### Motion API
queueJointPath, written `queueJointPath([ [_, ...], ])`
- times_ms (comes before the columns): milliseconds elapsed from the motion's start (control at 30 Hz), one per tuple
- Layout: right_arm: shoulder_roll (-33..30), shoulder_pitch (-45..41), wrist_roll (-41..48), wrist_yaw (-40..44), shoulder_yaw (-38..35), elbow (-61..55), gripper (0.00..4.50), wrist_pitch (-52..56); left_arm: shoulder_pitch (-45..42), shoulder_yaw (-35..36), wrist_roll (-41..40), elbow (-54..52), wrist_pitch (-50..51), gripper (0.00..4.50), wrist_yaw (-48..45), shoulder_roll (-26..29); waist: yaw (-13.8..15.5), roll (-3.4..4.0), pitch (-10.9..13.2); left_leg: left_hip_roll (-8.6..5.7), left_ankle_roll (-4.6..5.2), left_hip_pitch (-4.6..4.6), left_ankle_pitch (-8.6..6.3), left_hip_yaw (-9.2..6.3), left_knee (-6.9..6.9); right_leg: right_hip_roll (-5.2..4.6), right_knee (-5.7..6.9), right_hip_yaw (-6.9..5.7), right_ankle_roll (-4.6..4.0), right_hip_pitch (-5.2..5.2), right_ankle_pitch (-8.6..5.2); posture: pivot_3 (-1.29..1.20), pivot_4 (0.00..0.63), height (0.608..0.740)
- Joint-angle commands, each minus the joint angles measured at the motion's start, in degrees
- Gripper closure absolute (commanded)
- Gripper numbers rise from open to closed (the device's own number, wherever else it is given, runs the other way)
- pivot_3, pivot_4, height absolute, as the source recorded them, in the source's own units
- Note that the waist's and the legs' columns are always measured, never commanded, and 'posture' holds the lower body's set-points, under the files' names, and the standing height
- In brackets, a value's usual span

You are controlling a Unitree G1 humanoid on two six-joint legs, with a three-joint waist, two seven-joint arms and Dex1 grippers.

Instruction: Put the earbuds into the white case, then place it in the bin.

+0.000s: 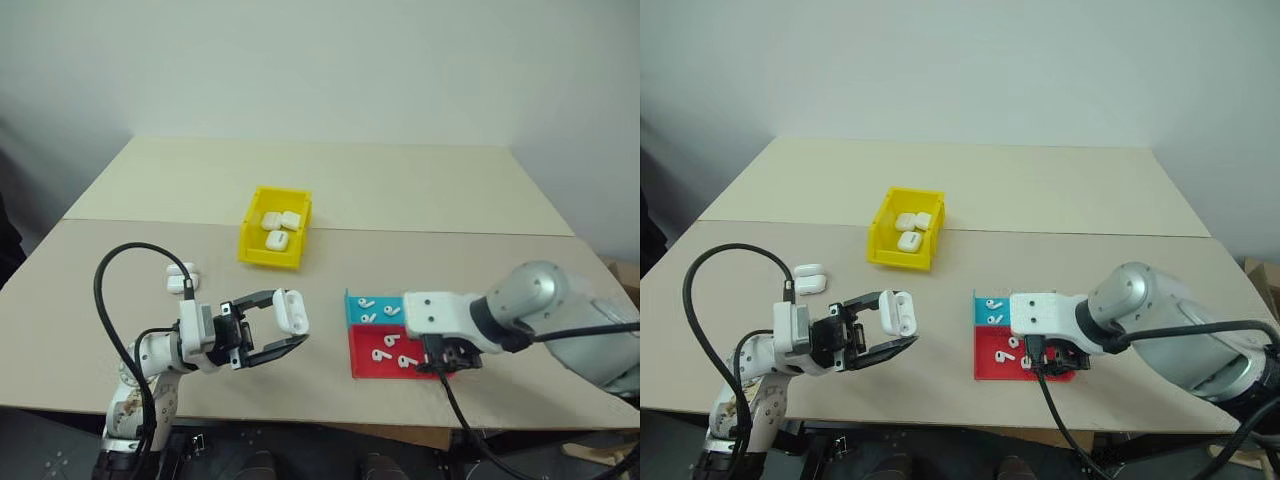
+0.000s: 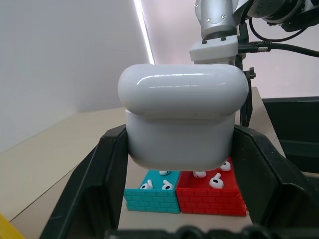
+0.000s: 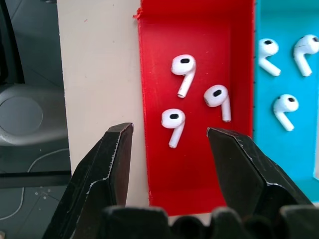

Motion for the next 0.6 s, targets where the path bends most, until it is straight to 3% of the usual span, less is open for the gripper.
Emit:
queueJointPath([
  [33,1.13,-0.79,-1.91,-1.35,1.56,-1.51,1.64,1.8,-0.05,-0.84,-0.39,-2.16,-1.19,1.72,1.05,0.98,-0.02,0.0,0.0,0.0,0.0,0.0,0.0,0.0,0.0,0.0,0.01,0.0,0.0,0.0,0.0,0.0,0.15,0.74],
  [167,4.05,-1.02,-3.64,-3.89,3.97,-1.32,1.64,3.49,0.34,-1.73,-0.5,-2.74,-0.91,1.72,2.1,1.59,-0.25,0.0,0.0,0.0,0.0,0.02,0.0,0.0,0.0,0.0,0.02,0.01,0.0,0.0,0.0,0.0,0.15,0.74],
  [600,5.11,-1.43,-8.82,-5.16,7.74,0.89,1.64,2.18,1.08,-3.09,-0.05,-3.21,-1.82,1.72,3.41,3.13,-0.2,0.0,0.0,0.0,0.0,0.01,0.0,0.0,-0.01,0.0,-0.02,-0.01,-0.01,0.0,-0.01,0.0,0.15,0.74],
])
